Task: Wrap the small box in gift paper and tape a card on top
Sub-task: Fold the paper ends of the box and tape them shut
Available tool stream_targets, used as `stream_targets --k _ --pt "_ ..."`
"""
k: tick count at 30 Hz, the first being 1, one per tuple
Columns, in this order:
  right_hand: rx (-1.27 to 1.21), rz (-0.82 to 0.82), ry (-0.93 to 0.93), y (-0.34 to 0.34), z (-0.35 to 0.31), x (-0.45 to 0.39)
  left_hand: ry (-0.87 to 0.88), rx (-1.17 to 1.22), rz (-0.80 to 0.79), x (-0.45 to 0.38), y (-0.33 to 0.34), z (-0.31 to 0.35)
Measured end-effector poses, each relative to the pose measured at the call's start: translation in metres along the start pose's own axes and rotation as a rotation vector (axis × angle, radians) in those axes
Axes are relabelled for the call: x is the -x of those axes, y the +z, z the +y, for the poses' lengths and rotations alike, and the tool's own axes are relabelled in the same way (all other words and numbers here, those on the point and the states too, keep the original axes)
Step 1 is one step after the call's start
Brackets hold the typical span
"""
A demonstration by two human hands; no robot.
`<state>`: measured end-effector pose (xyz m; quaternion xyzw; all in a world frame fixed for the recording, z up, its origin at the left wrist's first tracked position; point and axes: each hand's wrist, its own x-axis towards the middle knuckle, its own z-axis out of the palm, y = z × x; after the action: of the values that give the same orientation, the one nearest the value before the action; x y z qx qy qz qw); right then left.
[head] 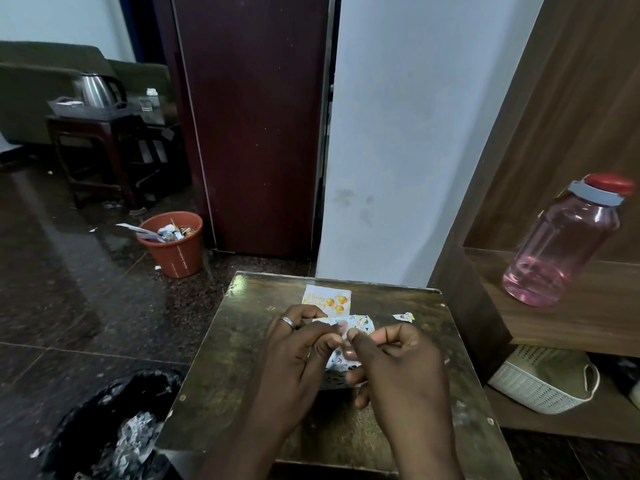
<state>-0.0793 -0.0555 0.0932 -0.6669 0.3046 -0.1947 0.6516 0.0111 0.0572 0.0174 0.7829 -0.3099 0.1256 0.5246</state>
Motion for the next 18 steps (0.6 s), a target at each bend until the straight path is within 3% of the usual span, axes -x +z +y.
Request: stream_targets --k 18 --pt "0.391 0.186 -0.116 0.017 0.005 -0.003 -0.019 -0.064 0.005 0.000 -0.001 0.003"
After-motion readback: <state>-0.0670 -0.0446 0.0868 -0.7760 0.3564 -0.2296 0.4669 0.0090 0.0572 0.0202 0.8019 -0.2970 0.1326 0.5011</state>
